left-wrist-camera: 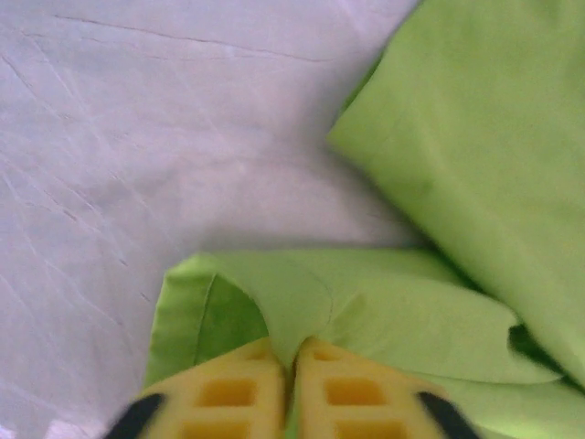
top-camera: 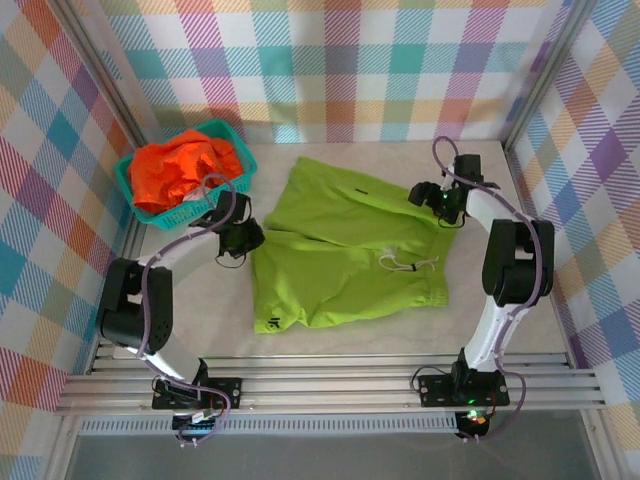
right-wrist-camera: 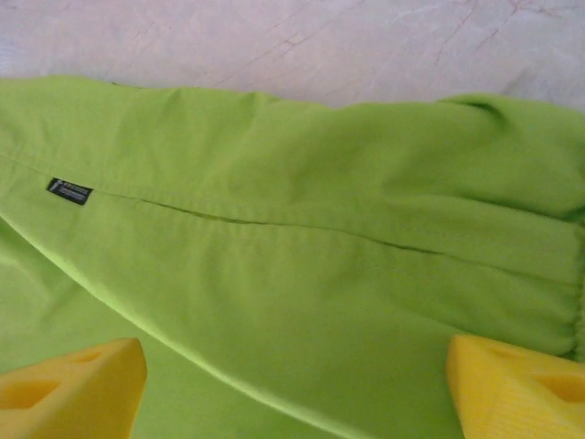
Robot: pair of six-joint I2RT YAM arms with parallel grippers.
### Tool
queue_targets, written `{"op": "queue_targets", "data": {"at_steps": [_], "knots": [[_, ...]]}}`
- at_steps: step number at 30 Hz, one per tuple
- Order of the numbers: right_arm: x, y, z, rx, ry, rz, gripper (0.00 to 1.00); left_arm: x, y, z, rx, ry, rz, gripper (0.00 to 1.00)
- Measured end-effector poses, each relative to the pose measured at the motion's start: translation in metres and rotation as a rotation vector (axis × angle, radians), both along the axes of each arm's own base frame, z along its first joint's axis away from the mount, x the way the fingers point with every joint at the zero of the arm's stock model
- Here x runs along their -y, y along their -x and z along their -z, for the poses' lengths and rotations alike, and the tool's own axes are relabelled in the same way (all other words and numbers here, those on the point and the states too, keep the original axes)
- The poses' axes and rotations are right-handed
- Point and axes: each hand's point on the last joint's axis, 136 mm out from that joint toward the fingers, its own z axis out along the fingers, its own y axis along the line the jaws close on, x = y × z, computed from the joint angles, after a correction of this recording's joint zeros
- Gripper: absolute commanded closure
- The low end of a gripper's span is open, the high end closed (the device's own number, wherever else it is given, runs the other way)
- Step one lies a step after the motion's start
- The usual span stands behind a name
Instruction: Fold and stack the shorts
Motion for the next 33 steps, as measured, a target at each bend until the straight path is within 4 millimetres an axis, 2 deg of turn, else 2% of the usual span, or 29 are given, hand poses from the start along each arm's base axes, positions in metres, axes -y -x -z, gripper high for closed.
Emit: {"op": "queue_targets", "data": {"at_steps": [3, 5, 8, 10, 12, 15, 17, 20, 22, 25, 28, 31, 33], "knots": [[0.004, -0.014, 0.009, -0.016, 0.003, 0.008, 0.15, -0.005, -0.001, -0.001, 0.004, 0.015, 0.003, 0.32], [0.006, -0.026, 0.016, -0.023, 0.002, 0.011, 0.15, -0.002, 0.004, -0.012, 0.033, 0.042, 0.013, 0.21], [0.006, -0.039, 0.027, -0.038, 0.001, 0.010, 0.15, 0.011, 0.015, -0.040, 0.097, 0.071, 0.056, 0.11], [0.007, -0.049, 0.035, -0.063, -0.002, 0.012, 0.15, 0.030, 0.024, -0.064, 0.158, 0.090, 0.111, 0.06], [0.008, -0.060, 0.038, -0.067, -0.009, 0.011, 0.15, 0.051, 0.037, -0.077, 0.190, 0.117, 0.170, 0.04], [0.008, -0.069, 0.031, -0.061, -0.031, 0.008, 0.14, 0.074, 0.063, -0.073, 0.173, 0.144, 0.239, 0.03], [0.004, -0.067, 0.025, -0.059, -0.054, 0.003, 0.13, 0.076, 0.079, -0.055, 0.125, 0.143, 0.248, 0.03], [0.000, -0.051, 0.012, -0.060, -0.077, 0.005, 0.12, 0.062, 0.105, -0.027, 0.036, 0.117, 0.222, 0.05], [-0.002, -0.034, -0.004, -0.047, -0.087, 0.006, 0.11, 0.051, 0.122, -0.015, -0.013, 0.100, 0.194, 0.09], [-0.008, -0.013, -0.043, 0.026, -0.106, 0.004, 0.11, 0.042, 0.138, -0.011, -0.045, 0.101, 0.160, 0.15], [-0.014, 0.021, -0.075, 0.090, -0.130, 0.011, 0.11, 0.033, 0.155, -0.011, -0.061, 0.124, 0.106, 0.20], [-0.017, 0.055, -0.089, 0.128, -0.153, 0.029, 0.11, 0.026, 0.173, -0.006, -0.092, 0.141, 0.062, 0.25], [-0.018, 0.076, -0.084, 0.116, -0.165, 0.045, 0.11, 0.022, 0.185, 0.001, -0.127, 0.151, 0.036, 0.29]]}}
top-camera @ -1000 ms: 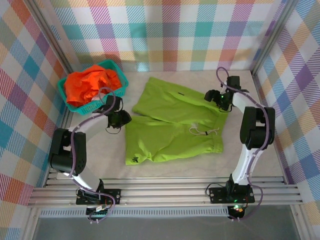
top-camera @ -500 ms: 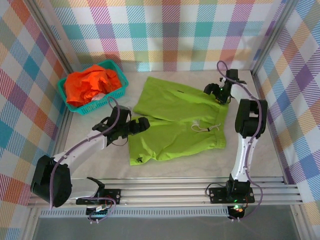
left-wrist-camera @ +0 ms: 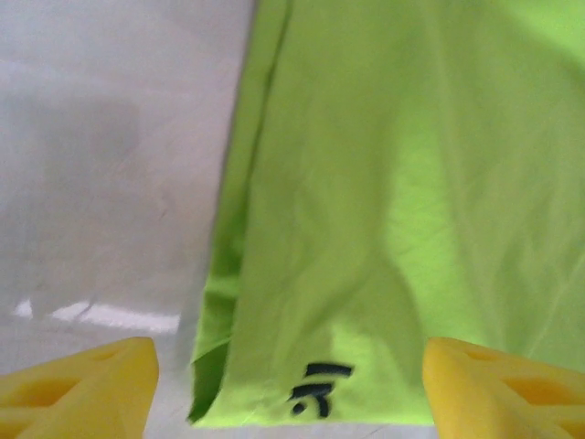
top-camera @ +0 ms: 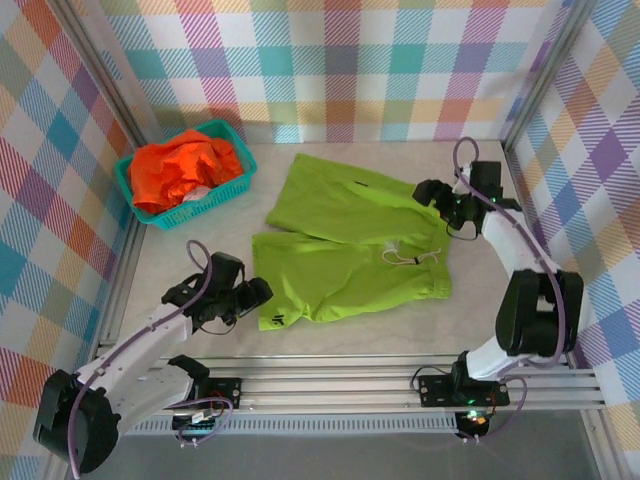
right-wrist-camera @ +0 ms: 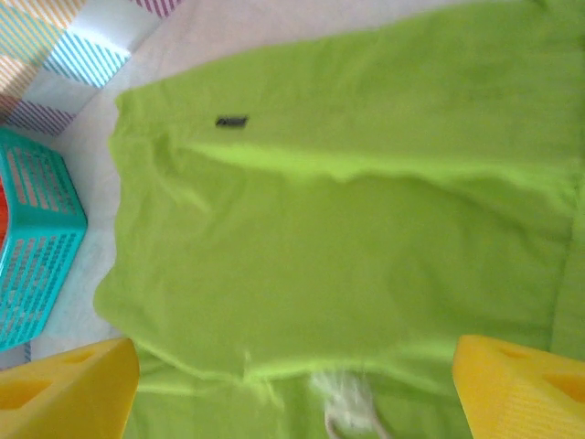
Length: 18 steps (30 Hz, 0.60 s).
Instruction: Fold and stack the shorts
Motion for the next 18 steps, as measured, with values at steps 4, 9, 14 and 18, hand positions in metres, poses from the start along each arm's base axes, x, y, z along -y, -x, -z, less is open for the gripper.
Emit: {"op": "queue_targets", "data": {"at_steps": [4, 9, 14, 18], "knots": [[0.000, 0.037, 0.022, -0.057, -0.026, 0.034, 0.14, 0.001, 0.023, 0.016, -0.088, 0.019, -0.020, 0.32], [-0.001, 0.074, 0.031, -0.077, -0.044, 0.055, 0.15, 0.005, 0.048, 0.032, -0.166, 0.064, -0.047, 0.36], [-0.002, 0.087, 0.026, -0.042, -0.048, 0.060, 0.15, 0.006, 0.061, 0.043, -0.223, 0.096, -0.080, 0.40], [-0.002, 0.093, 0.032, -0.060, -0.054, 0.066, 0.16, 0.012, 0.057, 0.044, -0.229, 0.122, -0.092, 0.45]]}}
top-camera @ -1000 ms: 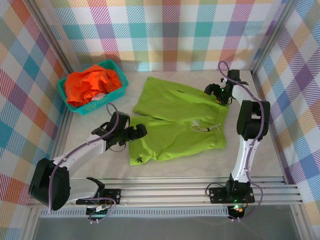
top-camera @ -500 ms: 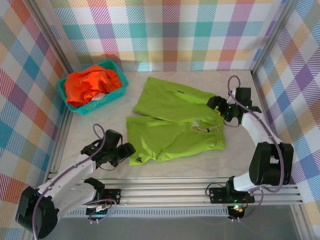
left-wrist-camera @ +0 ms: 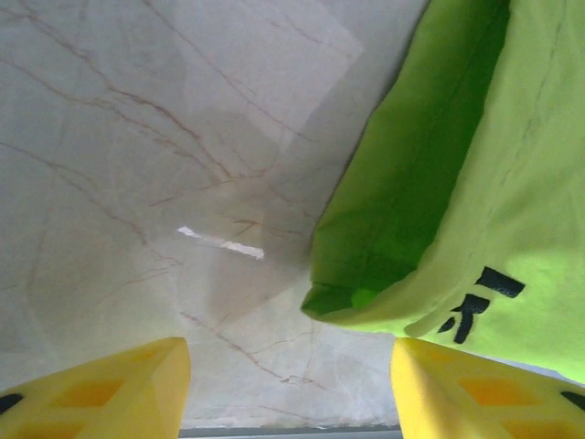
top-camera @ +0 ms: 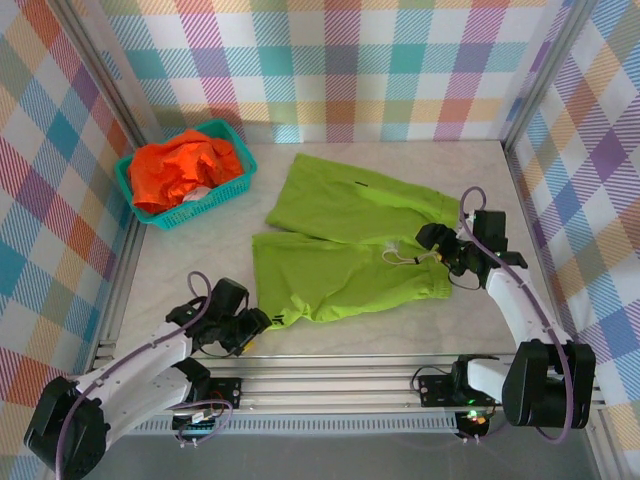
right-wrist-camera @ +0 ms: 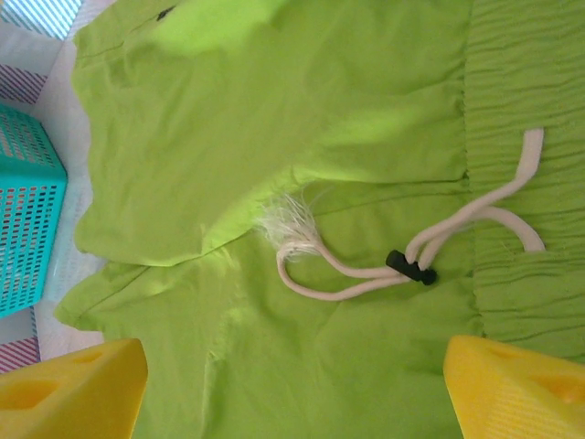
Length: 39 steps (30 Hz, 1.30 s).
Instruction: Fold and stack the shorts
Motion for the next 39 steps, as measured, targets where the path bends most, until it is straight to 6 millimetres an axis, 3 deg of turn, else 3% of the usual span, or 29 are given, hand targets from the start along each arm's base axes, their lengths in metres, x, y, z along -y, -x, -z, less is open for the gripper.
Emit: {"op": "queue_targets", "data": {"at_steps": [11, 21, 25, 30, 31, 35, 39], "knots": [[-0.001, 0.005, -0.002, 0.005, -0.003, -0.001, 0.15, 0.010, -0.011, 0.002, -0.005, 0.007, 0.006, 0.57], [-0.003, 0.012, 0.010, -0.025, -0.013, -0.009, 0.16, 0.013, -0.024, 0.000, 0.015, -0.026, 0.027, 0.66], [-0.003, 0.013, 0.010, -0.025, -0.016, -0.011, 0.16, 0.015, -0.030, -0.003, 0.035, -0.032, 0.034, 0.77], [-0.005, 0.016, 0.015, -0.037, -0.023, -0.015, 0.15, 0.013, -0.035, -0.002, 0.044, -0.058, 0.041, 1.00], [-0.005, 0.017, 0.017, -0.042, -0.026, -0.017, 0.15, 0.013, -0.036, -0.003, 0.049, -0.065, 0.045, 1.00], [-0.005, 0.024, 0.025, -0.080, -0.037, -0.003, 0.18, 0.015, -0.051, -0.022, 0.104, -0.086, 0.055, 1.00], [-0.001, 0.036, 0.028, -0.116, -0.032, 0.039, 0.26, 0.019, -0.074, -0.068, 0.232, -0.092, 0.066, 1.00]]}}
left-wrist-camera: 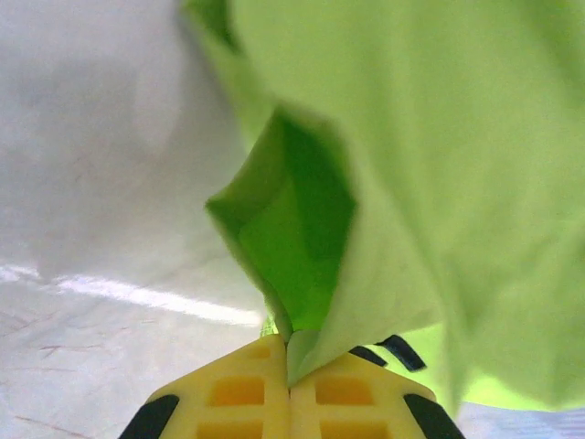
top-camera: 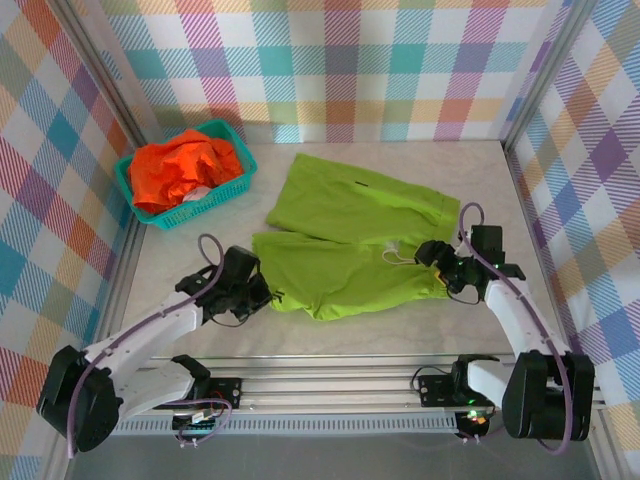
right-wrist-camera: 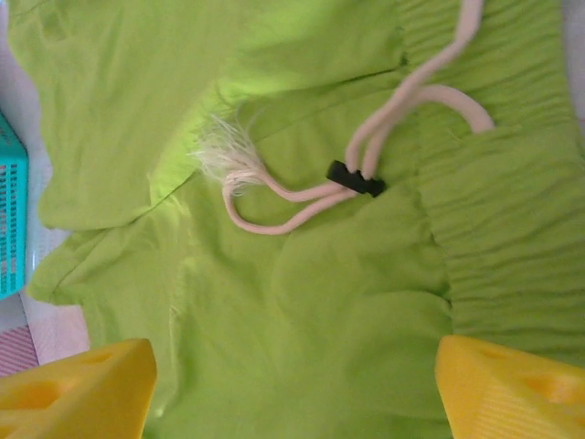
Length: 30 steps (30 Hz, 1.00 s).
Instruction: Fold and stack the shorts
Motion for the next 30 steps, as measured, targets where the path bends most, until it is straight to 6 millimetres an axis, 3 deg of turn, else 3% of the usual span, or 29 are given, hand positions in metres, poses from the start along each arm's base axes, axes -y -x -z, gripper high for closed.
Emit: {"op": "queue_targets", "data": {"at_steps": [3, 6, 12, 17, 20, 30], "knots": [[0.006, 0.015, 0.002, -0.020, 0.013, 0.053, 0.31, 0.000, -0.013, -0.033, 0.093, 0.005, 0.004, 1.00], [0.016, 0.031, 0.005, -0.052, 0.039, 0.122, 0.38, -0.002, -0.019, -0.048, 0.138, 0.000, 0.004, 1.00], [0.031, 0.062, 0.008, -0.090, 0.063, 0.254, 0.47, -0.007, -0.019, -0.041, 0.115, -0.043, 0.008, 1.00], [0.030, 0.084, 0.046, -0.211, 0.027, 0.315, 0.52, -0.009, -0.018, -0.037, 0.100, -0.055, 0.010, 1.00], [0.028, 0.086, 0.059, -0.270, 0.009, 0.334, 0.52, -0.010, -0.018, -0.037, 0.100, -0.056, 0.007, 1.00], [0.030, 0.060, 0.063, -0.247, -0.001, 0.349, 0.51, -0.011, -0.019, -0.037, 0.105, -0.063, 0.004, 1.00]]}}
